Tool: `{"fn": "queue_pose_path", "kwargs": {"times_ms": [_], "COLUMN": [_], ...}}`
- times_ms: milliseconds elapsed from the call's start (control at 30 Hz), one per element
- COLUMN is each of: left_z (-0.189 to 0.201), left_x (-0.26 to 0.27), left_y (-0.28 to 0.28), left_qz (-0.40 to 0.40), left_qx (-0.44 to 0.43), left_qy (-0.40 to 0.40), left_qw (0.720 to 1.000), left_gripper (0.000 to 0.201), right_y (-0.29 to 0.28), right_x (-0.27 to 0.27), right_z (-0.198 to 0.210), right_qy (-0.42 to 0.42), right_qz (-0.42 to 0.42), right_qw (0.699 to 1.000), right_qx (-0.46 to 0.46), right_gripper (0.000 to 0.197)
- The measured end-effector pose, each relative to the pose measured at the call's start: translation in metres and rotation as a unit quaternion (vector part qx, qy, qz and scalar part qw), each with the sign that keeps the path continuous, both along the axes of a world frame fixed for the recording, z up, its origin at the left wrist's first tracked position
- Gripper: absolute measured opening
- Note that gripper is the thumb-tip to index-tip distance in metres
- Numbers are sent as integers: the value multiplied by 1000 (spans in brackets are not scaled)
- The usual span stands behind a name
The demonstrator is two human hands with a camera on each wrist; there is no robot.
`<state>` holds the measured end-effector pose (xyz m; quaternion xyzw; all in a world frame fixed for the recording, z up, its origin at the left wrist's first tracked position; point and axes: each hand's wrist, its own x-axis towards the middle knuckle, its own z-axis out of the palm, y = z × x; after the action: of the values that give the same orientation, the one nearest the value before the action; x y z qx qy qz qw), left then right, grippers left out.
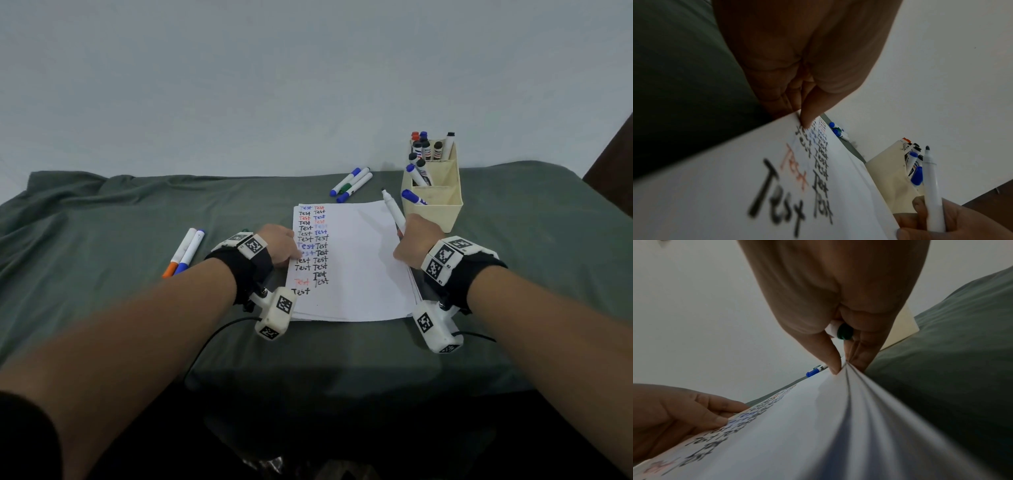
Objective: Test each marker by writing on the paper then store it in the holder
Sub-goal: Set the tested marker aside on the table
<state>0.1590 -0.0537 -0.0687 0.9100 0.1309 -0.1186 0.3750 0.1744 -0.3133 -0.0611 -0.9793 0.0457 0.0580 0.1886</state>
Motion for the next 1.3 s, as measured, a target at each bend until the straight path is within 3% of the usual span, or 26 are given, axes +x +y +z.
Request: {"fn": "queue_pose_path", "kwargs": {"times_ms": [100, 167, 300, 367, 433, 533, 667, 800, 867, 900, 1033, 1133, 1200, 1300], "left_z": [0, 5, 4, -4, -12, -24, -29, -32, -33, -34, -34, -35, -36, -37], "left_x": [2, 0, -10, -16, -24, -32, -35, -36, -36, -35, -32, -30, -29, -29], "left_y": [1, 3, 14, 23, 32, 38, 38, 38, 37, 36, 36, 36, 35, 34], "left_qz": [-15, -68, -201, -262, -304, -338, -340, -346, -342, -341, -340, -339, -336, -333], "left_qx": [0, 57, 210, 269, 310, 337, 342, 326, 320, 320, 317, 318, 319, 323], "left_qy": [16, 16, -9, 6, 22, 39, 53, 66, 73, 77, 97, 106, 111, 113], "left_qw": [1000, 996, 957, 927, 901, 878, 874, 877, 880, 881, 880, 879, 879, 879], "left_gripper": [32, 36, 83, 105, 114, 115, 111, 110, 111, 111, 116, 120, 122, 126], "right_y": [2, 5, 11, 12, 13, 17, 30, 38, 41, 42, 44, 42, 41, 44], "right_x": [3, 3, 5, 5, 2, -6, -15, -24, -27, -29, -34, -34, -34, -35], "right_z": [4, 8, 24, 29, 30, 26, 14, 0, -7, -12, -34, -45, -48, -47], "right_qy": [6, -2, -17, -26, -36, -61, -55, 49, 82, 92, 114, 125, 117, 106], "right_qz": [22, 28, 58, 93, 124, 119, 76, 82, 66, 56, 24, 42, 64, 113], "right_qw": [999, 998, 998, 994, 978, 929, 853, 748, 719, 716, 714, 709, 727, 772], "right_qx": [-28, -52, -22, 48, 164, 345, 514, 657, 687, 690, 691, 693, 673, 616], "right_gripper": [19, 23, 21, 20, 24, 58, 40, 39, 22, 18, 32, 16, 7, 24]}}
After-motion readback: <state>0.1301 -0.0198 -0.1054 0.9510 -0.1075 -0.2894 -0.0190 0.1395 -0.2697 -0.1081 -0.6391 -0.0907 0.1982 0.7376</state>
